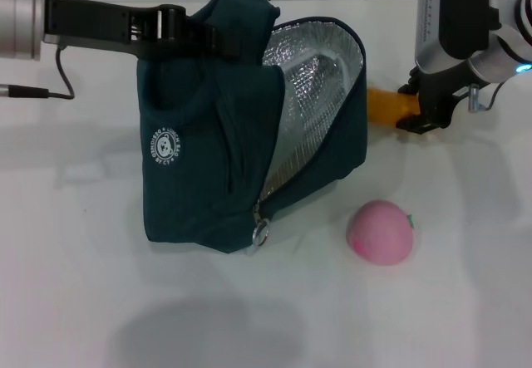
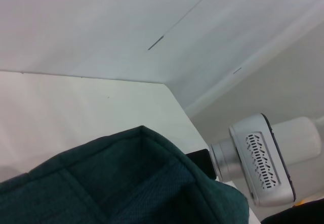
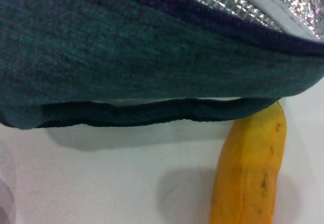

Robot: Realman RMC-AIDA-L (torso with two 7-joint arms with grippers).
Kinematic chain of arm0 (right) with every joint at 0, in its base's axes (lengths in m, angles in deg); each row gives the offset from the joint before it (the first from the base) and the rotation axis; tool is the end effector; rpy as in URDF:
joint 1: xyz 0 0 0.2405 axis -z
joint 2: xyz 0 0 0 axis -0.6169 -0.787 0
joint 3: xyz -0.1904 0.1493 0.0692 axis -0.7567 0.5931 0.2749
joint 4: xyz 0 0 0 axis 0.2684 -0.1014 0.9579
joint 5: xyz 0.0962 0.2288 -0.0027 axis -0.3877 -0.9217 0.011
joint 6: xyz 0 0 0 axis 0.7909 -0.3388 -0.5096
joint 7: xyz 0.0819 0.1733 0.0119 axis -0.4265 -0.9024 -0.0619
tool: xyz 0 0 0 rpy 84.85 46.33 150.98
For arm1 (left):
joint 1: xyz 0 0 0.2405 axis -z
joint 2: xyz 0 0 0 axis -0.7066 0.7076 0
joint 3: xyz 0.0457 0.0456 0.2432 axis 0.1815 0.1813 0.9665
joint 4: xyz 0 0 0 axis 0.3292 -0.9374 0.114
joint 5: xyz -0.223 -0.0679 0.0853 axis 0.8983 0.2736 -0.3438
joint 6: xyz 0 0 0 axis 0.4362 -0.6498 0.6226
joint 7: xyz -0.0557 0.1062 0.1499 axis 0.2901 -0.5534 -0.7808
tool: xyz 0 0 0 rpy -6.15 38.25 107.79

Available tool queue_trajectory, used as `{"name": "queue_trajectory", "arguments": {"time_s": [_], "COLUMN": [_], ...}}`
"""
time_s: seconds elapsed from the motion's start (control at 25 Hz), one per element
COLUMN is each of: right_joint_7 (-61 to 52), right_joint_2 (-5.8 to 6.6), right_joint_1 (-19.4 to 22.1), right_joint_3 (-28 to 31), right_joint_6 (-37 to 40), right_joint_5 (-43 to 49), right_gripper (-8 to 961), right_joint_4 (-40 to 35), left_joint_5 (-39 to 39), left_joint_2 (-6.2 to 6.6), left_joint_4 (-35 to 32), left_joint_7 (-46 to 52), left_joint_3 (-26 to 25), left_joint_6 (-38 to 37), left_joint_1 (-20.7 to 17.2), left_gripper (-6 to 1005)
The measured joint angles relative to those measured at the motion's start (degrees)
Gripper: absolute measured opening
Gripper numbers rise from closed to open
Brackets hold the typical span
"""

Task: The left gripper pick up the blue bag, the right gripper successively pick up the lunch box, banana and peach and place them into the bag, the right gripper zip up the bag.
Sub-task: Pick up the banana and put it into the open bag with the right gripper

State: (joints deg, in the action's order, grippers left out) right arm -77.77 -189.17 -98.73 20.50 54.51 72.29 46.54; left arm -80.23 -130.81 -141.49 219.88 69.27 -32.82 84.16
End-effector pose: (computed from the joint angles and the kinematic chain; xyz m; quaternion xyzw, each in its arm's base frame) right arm 0.1965 0.5073 -0.0775 -0.9640 -0.0450 -0.2028 0.1661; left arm -0.1558 0.4117 0.0393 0.8496 0.4793 0.2201 0.0003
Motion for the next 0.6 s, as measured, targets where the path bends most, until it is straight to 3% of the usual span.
{"name": "queue_trajectory", "arguments": {"time_s": [0.12, 0.4, 0.6], "right_joint_7": [-0.14, -3.86, -9.22], "right_joint_2": [0.12, 0.86, 2.15], "right_joint_1": [-0.02, 1.73, 4.58], "right_joint_3": [0.30, 0.50, 0.92], "right_joint_6": [1.34, 6.52, 9.10], "right_joint_5": [0.00, -0.02, -0.05], "right_gripper": [488, 485, 482], "right_joint_4": [-0.46, -6.81, -12.77], "left_joint_5": [0.00, 0.00, 0.00], "left_joint_2": [0.07, 0.17, 0.21], "left_joint_4": [0.00, 0.00, 0.09], "left_joint_7": [0.00, 0.00, -0.16], "left_joint_3": [0.00, -0.08, -0.26], "left_joint_6": [0.00, 0.00, 0.00], "left_joint_1": [0.00, -0.35, -0.45], "left_gripper": [41, 41, 41]}}
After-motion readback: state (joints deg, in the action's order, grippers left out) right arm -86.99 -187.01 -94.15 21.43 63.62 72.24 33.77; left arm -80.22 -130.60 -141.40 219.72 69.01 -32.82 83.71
